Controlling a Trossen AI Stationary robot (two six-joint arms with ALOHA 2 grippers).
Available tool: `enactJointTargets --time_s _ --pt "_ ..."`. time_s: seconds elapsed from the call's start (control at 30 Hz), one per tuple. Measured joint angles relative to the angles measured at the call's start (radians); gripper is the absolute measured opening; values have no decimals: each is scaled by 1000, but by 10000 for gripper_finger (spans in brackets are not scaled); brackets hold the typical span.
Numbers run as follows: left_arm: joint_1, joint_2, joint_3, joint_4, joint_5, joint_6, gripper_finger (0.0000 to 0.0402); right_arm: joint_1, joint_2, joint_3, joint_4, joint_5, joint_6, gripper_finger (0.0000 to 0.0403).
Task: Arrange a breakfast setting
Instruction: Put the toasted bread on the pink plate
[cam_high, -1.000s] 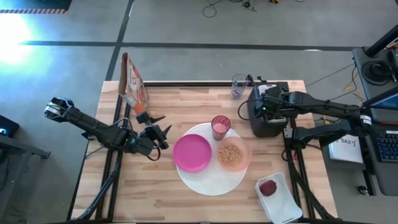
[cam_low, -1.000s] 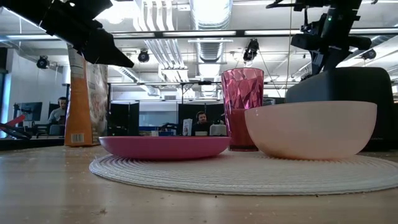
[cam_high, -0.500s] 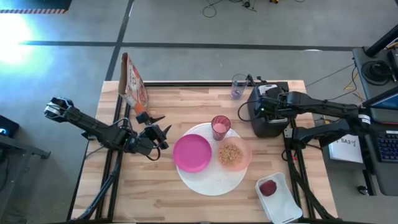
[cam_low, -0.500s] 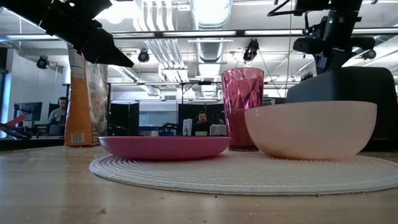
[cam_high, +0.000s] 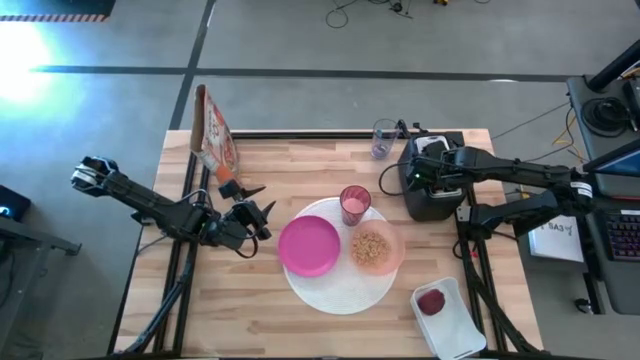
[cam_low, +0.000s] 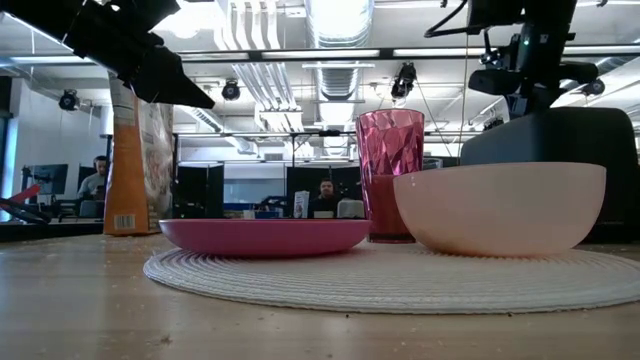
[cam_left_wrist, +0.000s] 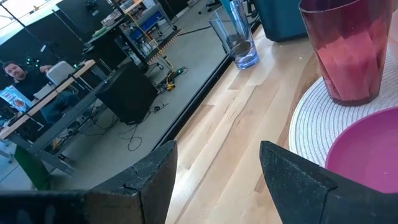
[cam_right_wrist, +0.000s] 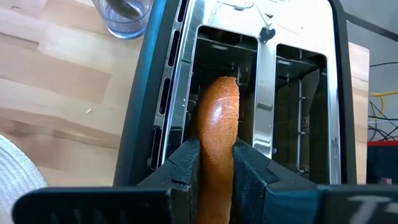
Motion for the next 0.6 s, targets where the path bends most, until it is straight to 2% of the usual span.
enactJointTargets --time_s 0.6 --pt "0 0 0 9 -1 -12 213 0 -96 -1 0 -4 -18 56"
